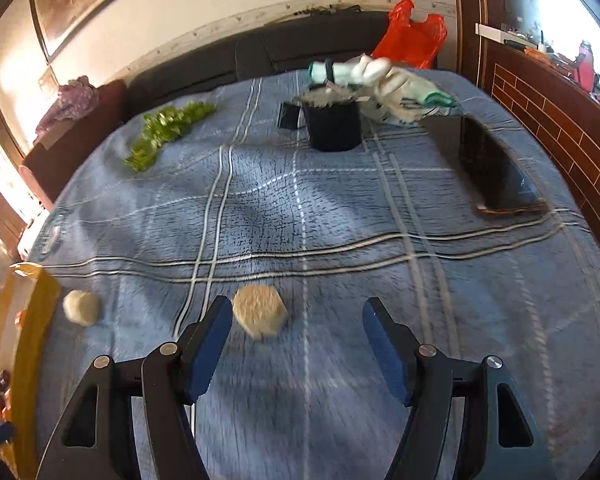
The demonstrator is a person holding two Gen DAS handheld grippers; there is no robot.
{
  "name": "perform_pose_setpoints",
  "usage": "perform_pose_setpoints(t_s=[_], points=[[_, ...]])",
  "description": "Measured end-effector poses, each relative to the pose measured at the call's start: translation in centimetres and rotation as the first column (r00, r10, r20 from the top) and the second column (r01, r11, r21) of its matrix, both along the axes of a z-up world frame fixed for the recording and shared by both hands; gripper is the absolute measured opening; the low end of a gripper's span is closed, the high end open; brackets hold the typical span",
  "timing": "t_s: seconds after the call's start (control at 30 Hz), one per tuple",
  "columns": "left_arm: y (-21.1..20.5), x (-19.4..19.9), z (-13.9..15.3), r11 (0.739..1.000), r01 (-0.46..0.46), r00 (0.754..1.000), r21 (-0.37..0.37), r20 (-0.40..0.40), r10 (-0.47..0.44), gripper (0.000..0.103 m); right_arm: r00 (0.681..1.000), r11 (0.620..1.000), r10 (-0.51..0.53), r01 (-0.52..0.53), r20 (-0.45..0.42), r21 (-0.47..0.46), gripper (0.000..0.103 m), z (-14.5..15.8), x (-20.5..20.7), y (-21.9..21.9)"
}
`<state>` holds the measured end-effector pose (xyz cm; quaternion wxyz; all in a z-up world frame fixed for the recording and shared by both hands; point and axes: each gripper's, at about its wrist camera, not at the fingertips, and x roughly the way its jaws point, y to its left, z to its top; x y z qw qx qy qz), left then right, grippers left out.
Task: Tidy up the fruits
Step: 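Grasp a white slice with the left tool while the right grasps another slice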
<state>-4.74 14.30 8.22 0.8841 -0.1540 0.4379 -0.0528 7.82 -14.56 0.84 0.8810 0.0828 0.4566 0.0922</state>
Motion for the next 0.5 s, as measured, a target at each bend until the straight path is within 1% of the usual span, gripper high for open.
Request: perform_pose_setpoints(t_s=[0.03,0.07,0.1,0.17,0.23,0.27,0.33,0.43,0.5], points=[[-0.1,0.9,0.2,1.000,0.001,1.000,0.022,0.003,-0.001,0.088,1.000,1.000,0.004,-0.004,0.007,0.015,0.072,-0.3,0.1,0.1],[-0.4,2.3,0.3,0.999,0.007,1.000,0.049,0.005,-0.007,0.088,1.000,1.000,0.002,-0.002,0.023,0.004,0.072,-0.3,0.1,0.5],[-0.7,3.2,0.3,0.998,0.013,1.000,0.061,0.005,-0.013,0.088,0.999,1.000,0.016,-0.015,0.031,-0.011,0.069,-0.2,0.1,0.9],[-1.4,5.8,-0.4,0.995,0.022,1.000,0.093,-0.012,-0.021,0.088,0.997,0.998,0.055,-0.056,0.060,0.014,0.043,0.1,-0.2,1.2],[-1.9,8.1,-1.3,0.993,0.024,0.999,0.114,-0.036,-0.020,0.088,0.995,0.997,0.079,-0.081,0.068,0.019,0.033,0.1,-0.6,1.6],[-2.1,9.1,-1.8,0.991,0.027,0.999,0.135,-0.034,-0.023,0.088,0.994,0.996,0.084,-0.084,0.075,0.002,0.033,0.2,-0.7,1.8],[-2.1,11.2,-2.8,0.982,0.010,0.999,0.187,-0.039,-0.002,0.088,0.992,0.995,0.097,-0.097,0.084,0.003,0.033,0.4,-0.9,2.0],[-1.5,13.2,-4.5,0.979,-0.007,0.998,0.204,-0.067,0.021,0.088,0.991,0.992,0.114,-0.117,0.075,0.038,0.033,0.2,-0.9,1.8],[-1.4,13.9,-5.5,0.978,-0.006,0.996,0.209,-0.085,0.025,0.088,0.991,0.991,0.118,-0.122,0.070,0.058,0.033,0.2,-0.8,1.7]])
